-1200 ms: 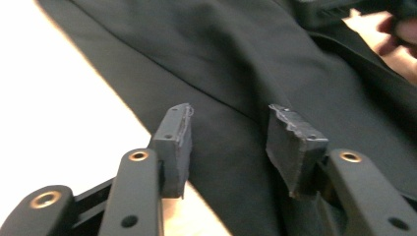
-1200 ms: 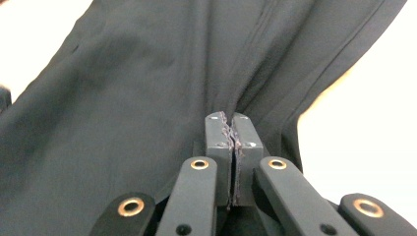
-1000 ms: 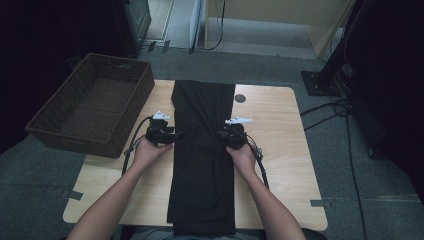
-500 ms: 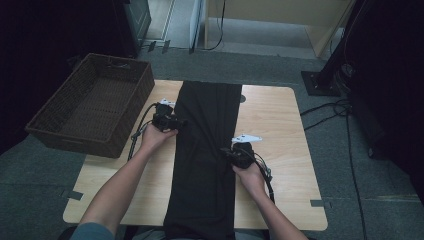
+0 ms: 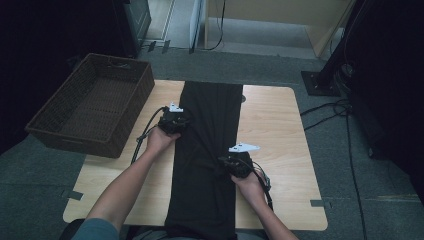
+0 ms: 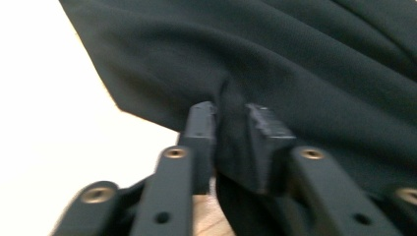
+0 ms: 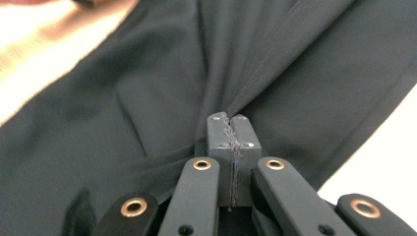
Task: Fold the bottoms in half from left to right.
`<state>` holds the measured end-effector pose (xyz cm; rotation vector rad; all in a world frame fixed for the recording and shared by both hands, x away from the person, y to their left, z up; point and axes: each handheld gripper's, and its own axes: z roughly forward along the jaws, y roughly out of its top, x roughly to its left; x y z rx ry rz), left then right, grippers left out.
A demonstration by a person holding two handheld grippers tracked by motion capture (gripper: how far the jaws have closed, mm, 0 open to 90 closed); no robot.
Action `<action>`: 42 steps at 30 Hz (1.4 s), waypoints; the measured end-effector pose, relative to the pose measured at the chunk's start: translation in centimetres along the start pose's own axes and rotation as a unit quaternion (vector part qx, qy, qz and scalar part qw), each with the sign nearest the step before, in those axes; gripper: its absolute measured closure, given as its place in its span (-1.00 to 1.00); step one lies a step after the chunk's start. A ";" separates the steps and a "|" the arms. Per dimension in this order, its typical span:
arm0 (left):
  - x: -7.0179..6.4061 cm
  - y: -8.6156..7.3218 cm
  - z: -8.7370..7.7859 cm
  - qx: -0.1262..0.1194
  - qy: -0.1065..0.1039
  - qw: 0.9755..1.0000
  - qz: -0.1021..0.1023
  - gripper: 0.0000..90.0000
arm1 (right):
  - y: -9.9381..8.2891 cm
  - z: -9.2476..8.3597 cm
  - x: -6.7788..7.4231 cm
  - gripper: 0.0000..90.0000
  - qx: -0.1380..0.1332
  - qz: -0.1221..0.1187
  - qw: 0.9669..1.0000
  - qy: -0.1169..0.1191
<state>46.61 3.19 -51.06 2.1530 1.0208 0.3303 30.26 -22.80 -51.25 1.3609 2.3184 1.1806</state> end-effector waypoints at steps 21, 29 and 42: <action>-1.6 -2.5 -3.7 -0.025 -0.050 0.998 0.009 0.95 | 4.0 1.2 -4.7 -0.13 -0.066 0.003 0.994 -0.093; -1.8 -3.2 -3.6 -0.028 -0.053 0.998 -0.010 0.95 | 7.0 5.7 -7.3 -0.16 -0.061 0.042 0.988 -0.134; -2.0 -3.1 -3.5 -0.017 -0.046 0.999 -0.013 0.94 | 8.1 7.5 -8.6 0.20 -0.037 0.020 0.988 -0.148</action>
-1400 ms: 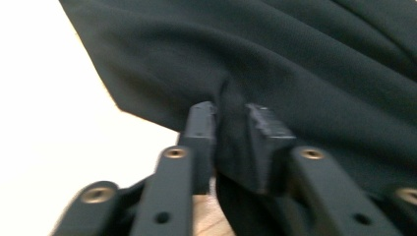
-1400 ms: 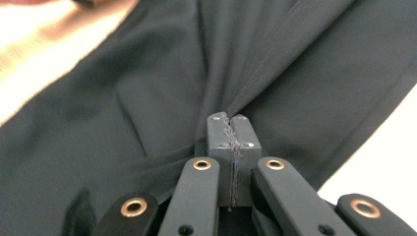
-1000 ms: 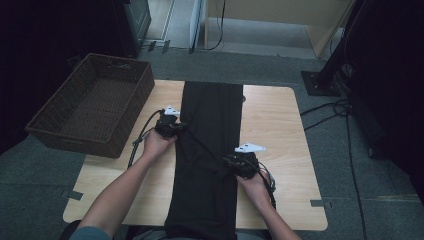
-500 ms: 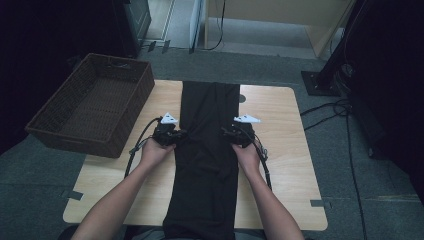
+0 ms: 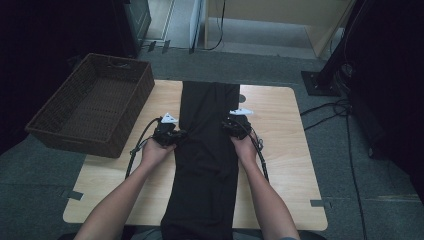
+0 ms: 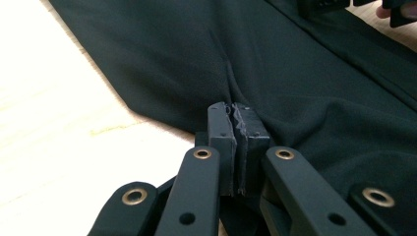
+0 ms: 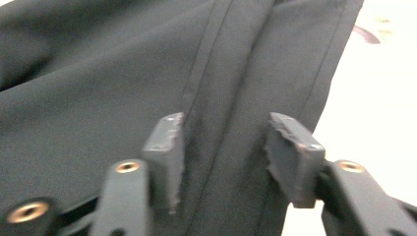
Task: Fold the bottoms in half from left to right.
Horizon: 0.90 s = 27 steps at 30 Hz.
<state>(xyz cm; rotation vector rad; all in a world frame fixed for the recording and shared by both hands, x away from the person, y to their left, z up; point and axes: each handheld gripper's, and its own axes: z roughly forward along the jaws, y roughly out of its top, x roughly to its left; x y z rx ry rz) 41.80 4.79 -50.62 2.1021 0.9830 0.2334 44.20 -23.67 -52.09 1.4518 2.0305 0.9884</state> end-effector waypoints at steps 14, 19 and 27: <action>-1.6 -3.6 -2.8 0.029 -0.050 0.998 0.014 0.94 | -2.5 -3.8 1.1 0.98 0.036 0.015 0.995 0.087; -3.7 -5.7 -5.1 0.059 -0.078 0.994 0.041 0.93 | -5.2 -7.1 2.6 0.98 0.049 -0.005 0.991 0.125; -2.9 -5.2 -6.7 0.028 -0.062 0.998 -0.009 0.29 | -7.2 -9.9 3.5 0.98 0.063 -0.025 0.989 0.129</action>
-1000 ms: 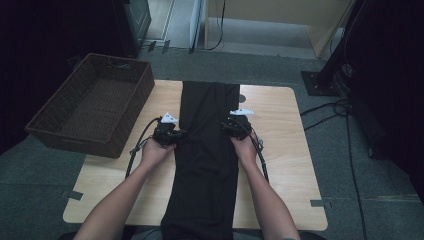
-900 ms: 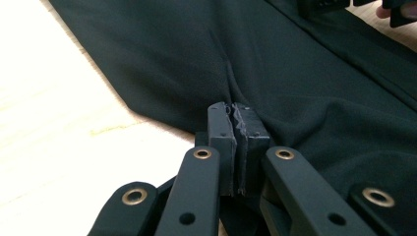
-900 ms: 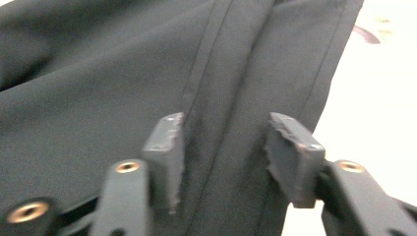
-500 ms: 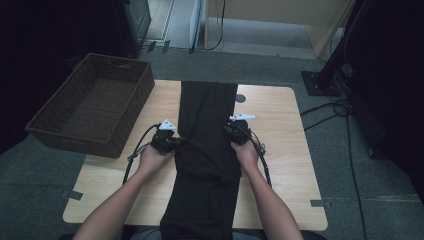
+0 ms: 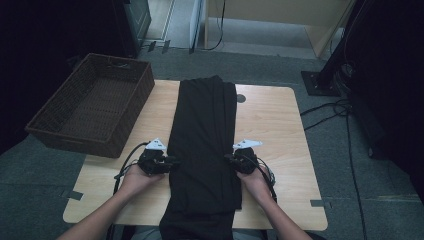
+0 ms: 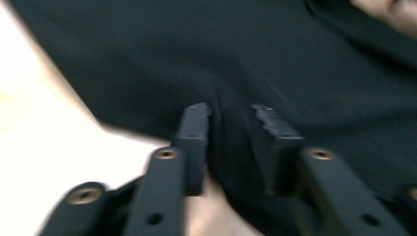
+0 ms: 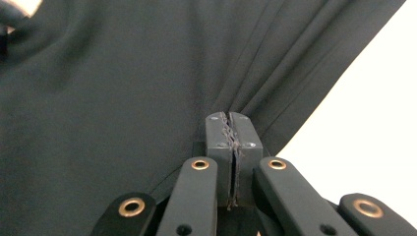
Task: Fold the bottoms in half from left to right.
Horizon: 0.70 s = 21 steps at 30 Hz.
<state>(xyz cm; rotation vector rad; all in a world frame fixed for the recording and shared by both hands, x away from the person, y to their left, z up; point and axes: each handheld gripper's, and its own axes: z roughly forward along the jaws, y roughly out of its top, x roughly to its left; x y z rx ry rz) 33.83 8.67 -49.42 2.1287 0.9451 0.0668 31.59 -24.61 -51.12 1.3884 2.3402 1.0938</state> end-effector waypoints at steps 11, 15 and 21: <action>5.4 5.4 3.3 -0.020 0.055 0.997 -0.051 0.06 | -0.7 -0.2 0.3 0.97 -0.013 -0.006 1.000 -0.005; 6.1 6.3 4.7 -0.006 0.073 0.996 -0.050 0.03 | -0.9 -0.2 0.4 0.96 -0.019 -0.013 1.000 -0.009; 6.2 6.2 5.8 -0.011 0.088 0.995 -0.051 0.09 | -1.4 -0.8 0.4 0.99 -0.025 -0.005 1.000 -0.009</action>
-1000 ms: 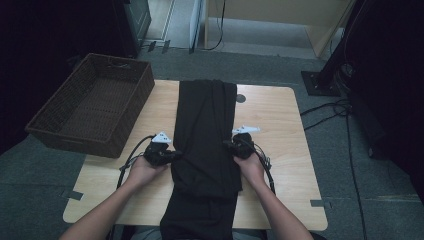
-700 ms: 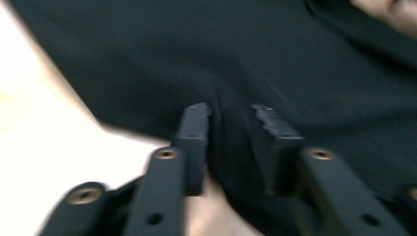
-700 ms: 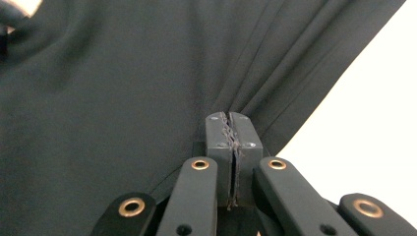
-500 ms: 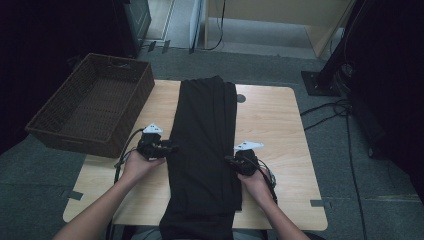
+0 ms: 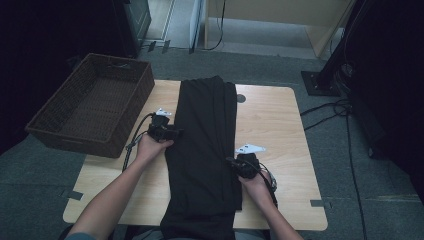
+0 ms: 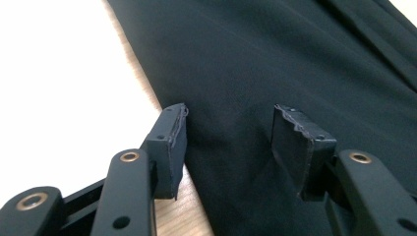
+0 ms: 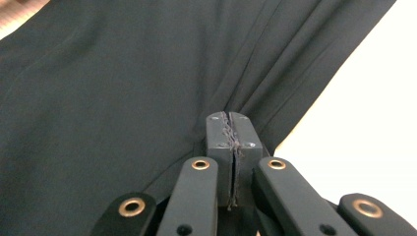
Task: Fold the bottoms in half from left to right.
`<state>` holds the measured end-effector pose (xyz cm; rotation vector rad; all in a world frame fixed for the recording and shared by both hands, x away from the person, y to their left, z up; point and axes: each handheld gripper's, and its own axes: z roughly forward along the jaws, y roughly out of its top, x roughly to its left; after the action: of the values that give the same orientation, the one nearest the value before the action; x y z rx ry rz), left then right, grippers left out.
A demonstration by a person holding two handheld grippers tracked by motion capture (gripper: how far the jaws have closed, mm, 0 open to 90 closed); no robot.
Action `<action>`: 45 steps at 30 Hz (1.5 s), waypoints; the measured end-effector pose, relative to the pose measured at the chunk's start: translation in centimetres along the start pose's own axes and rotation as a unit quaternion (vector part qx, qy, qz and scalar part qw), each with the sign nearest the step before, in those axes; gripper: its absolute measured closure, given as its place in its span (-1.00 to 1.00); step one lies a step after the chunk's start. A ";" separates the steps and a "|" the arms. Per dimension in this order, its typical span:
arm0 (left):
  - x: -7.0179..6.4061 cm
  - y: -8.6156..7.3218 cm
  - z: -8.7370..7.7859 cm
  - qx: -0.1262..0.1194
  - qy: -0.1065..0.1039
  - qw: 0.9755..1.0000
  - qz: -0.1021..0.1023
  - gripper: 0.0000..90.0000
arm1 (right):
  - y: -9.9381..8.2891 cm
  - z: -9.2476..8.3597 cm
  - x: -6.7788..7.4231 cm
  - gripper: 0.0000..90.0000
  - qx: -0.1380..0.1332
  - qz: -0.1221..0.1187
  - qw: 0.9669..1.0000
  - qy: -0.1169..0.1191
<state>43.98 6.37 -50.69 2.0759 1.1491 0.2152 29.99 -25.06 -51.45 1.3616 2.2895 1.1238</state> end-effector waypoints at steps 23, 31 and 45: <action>-3.2 -4.3 -2.7 0.004 -0.068 0.997 0.024 0.92 | 2.5 0.3 -0.8 0.27 -0.056 -0.010 0.997 -0.047; -3.4 -5.2 -4.1 0.030 -0.070 0.996 0.036 0.94 | 5.4 4.9 -1.9 0.12 -0.030 -0.010 0.996 -0.080; -2.9 -4.6 -6.1 -0.032 -0.061 0.998 0.014 0.52 | 5.8 1.6 -2.9 0.95 -0.036 0.018 0.998 -0.054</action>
<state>36.37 8.77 -48.93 2.0214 1.0279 0.1339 36.12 -25.15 -48.84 1.4062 2.1370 1.1023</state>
